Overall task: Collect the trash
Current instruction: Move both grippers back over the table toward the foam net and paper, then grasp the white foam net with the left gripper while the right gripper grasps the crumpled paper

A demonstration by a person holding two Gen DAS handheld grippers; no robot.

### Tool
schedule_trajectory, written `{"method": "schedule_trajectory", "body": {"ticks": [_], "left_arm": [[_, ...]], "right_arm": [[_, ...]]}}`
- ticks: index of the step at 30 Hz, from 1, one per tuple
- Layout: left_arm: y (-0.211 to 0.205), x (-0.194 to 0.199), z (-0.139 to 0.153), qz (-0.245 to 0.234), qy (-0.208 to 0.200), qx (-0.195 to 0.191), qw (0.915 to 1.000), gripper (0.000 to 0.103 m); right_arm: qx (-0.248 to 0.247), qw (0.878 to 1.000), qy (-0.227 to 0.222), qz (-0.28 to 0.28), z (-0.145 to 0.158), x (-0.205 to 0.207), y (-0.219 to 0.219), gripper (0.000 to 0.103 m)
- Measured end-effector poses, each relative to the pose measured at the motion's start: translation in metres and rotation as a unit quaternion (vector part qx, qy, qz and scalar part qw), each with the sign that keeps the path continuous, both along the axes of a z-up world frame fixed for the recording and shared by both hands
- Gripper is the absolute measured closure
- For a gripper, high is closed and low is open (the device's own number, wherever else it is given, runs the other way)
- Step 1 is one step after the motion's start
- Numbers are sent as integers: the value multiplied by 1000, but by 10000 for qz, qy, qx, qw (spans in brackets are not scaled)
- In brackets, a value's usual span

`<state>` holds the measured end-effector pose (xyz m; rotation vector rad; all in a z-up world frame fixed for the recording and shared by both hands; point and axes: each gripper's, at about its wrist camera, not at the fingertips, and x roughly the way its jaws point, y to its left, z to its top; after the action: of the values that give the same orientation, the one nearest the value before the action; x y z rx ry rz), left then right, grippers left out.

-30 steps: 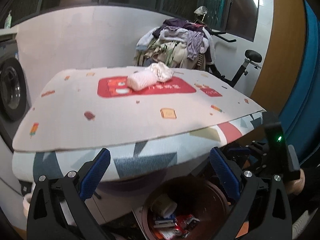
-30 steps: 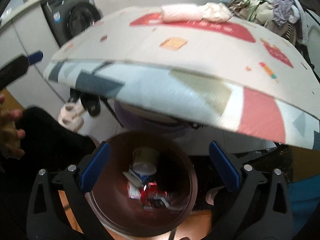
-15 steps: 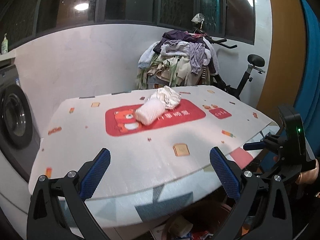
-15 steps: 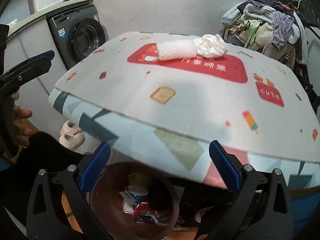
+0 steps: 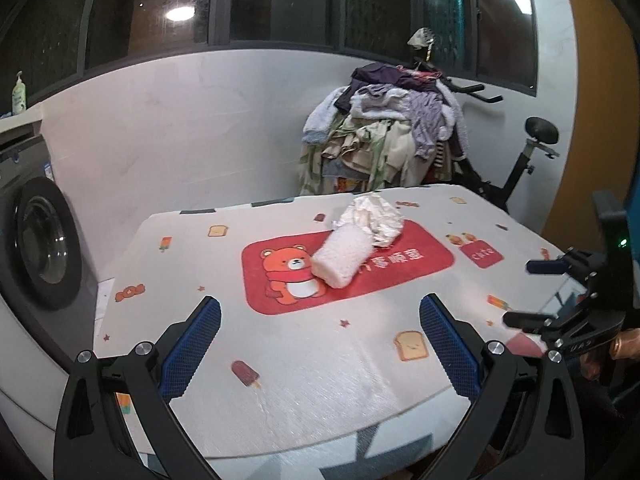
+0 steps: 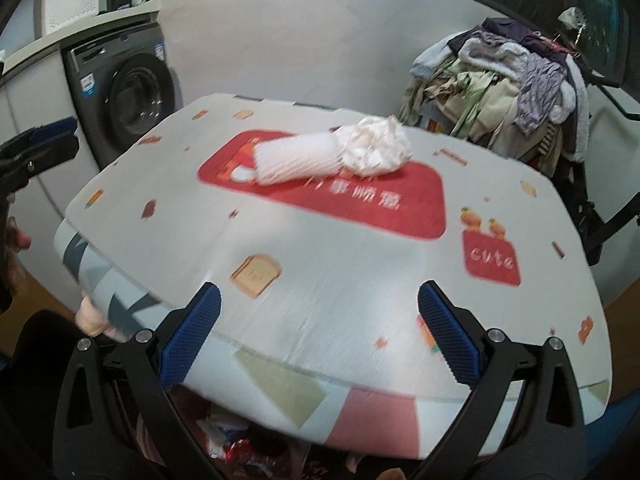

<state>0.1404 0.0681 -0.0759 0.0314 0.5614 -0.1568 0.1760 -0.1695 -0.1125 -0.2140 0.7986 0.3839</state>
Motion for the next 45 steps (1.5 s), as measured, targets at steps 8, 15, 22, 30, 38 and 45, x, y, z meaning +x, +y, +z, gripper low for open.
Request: {"method": "schedule_trajectory", "body": {"ticks": [8,15,22,30,38,45], "left_arm": [[-5,46,-19,47,329,118,9994,6],[-20,111,-46,-372,567,226,9974,6],[-46,190,-88,-772,1222,306,9890,6],[-54,239,-121,-928,1861,627,9761,60],[-33,233,-128,-808,1977,-83,9769,61],[-31,236,-130,-766,1993,-229,9767,60]], "right_arm": [[304,9986,21,-429,-1,50,-16,6],[477,9970,170,-590,-14,101,-34,6],[791,9930,316,-820,-28,148,-57,6],[877,9920,350,-841,-39,196,-58,21],[1333,9835,668,-1024,-61,263,-36,31],[1574,9716,1190,-1307,-84,308,-8,47]]}}
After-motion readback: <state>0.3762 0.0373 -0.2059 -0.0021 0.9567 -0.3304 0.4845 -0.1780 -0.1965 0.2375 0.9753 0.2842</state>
